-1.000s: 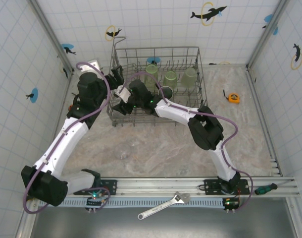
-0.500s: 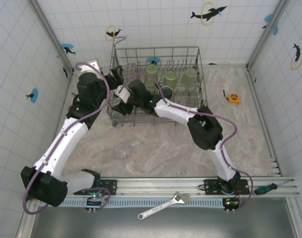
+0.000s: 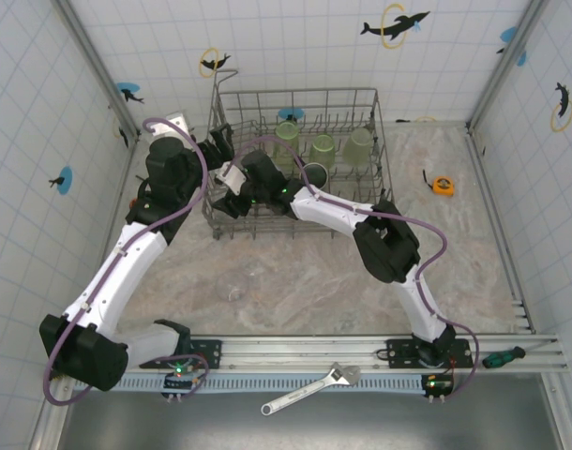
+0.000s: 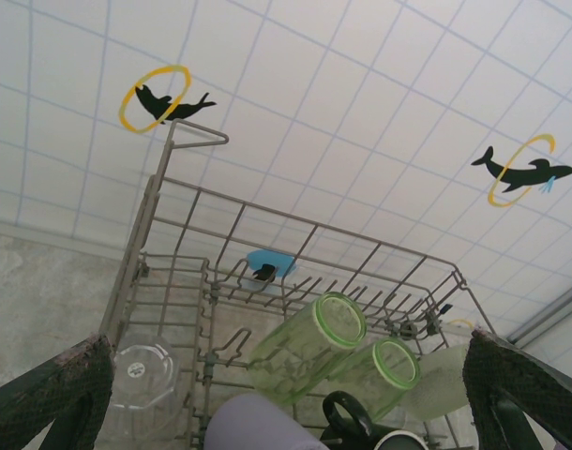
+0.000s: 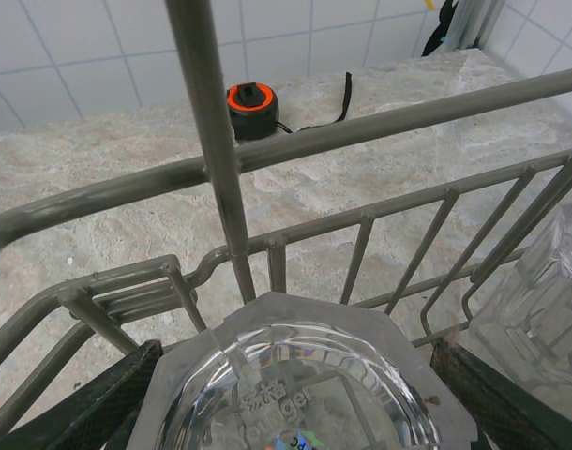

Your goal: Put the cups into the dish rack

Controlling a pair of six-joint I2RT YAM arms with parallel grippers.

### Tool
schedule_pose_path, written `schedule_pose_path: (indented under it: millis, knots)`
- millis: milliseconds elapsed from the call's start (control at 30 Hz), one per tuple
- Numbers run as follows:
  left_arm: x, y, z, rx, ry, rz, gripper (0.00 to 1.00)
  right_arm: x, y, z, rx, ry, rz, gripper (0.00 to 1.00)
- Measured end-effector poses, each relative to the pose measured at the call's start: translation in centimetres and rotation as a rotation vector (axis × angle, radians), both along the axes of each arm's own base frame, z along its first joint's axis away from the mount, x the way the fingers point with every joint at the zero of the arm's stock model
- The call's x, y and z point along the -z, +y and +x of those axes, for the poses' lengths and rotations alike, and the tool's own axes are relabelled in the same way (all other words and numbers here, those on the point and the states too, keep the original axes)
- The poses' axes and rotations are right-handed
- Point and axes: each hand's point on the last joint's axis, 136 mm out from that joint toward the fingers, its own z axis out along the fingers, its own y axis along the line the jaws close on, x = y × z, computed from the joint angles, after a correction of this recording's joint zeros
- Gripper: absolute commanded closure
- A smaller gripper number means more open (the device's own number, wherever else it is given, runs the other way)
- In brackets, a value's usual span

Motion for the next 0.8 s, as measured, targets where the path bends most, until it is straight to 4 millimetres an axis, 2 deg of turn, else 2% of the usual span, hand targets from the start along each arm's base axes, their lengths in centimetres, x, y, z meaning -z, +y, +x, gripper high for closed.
schedule_pose_path:
  millis: [267, 433, 533, 800]
  knots:
    - [0.01, 0.01, 0.00, 0.000, 0.000, 0.000, 0.02, 0.13, -0.11, 0.10, 0.007, -0.001, -0.007, 0.40]
    - [0.01, 0.00, 0.00, 0.000, 0.000, 0.000, 0.02, 0.30, -0.15, -0.03, 0.006, 0.007, -0.013, 0.37]
    - [0.01, 0.00, 0.00, 0.000, 0.000, 0.000, 0.02, 0.40, -0.13, -0.19, 0.004, 0.016, -0.016, 0.29]
    - [0.01, 0.00, 0.00, 0.000, 0.000, 0.000, 0.02, 0.95, -0.32, -0.04, 0.018, 0.028, -0.045, 0.15]
